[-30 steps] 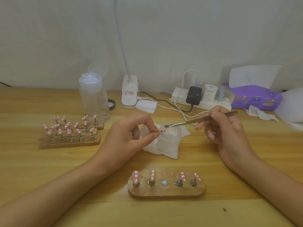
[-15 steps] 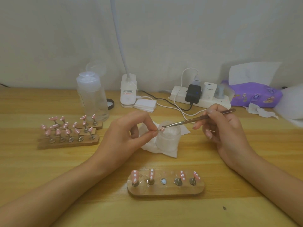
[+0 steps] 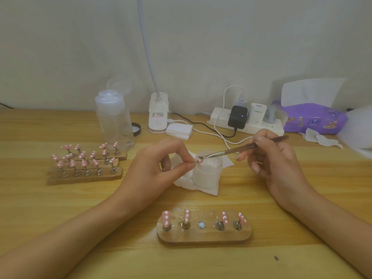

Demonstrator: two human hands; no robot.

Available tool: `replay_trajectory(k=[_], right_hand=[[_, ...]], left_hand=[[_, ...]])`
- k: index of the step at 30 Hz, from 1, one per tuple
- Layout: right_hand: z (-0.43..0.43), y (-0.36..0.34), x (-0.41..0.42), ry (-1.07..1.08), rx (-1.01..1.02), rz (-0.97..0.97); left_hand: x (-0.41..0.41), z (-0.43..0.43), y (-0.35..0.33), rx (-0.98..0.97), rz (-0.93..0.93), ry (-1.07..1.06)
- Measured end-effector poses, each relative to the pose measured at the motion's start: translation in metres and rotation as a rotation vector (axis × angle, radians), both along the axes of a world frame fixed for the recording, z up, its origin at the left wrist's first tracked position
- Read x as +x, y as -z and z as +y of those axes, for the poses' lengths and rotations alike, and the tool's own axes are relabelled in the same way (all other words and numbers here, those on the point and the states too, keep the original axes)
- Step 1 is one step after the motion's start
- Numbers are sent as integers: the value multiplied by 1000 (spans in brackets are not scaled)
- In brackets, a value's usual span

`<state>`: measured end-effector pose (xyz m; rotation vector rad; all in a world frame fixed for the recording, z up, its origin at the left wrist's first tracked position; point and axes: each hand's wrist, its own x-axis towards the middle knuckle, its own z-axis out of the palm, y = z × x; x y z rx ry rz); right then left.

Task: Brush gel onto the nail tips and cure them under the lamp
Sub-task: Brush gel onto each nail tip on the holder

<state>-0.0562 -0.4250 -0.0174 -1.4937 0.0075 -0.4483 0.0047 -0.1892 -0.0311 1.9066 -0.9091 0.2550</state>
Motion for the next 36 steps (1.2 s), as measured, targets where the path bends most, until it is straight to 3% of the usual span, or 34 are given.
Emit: replay_trajectory(k=[31,36], right_hand=[[0,1,-1,27,-16,-7],[-1,1,-2,52,31,-12]], left_hand=[[-5,1,-3,25,19,-18],[-3,1,-3,-95,57,-2]])
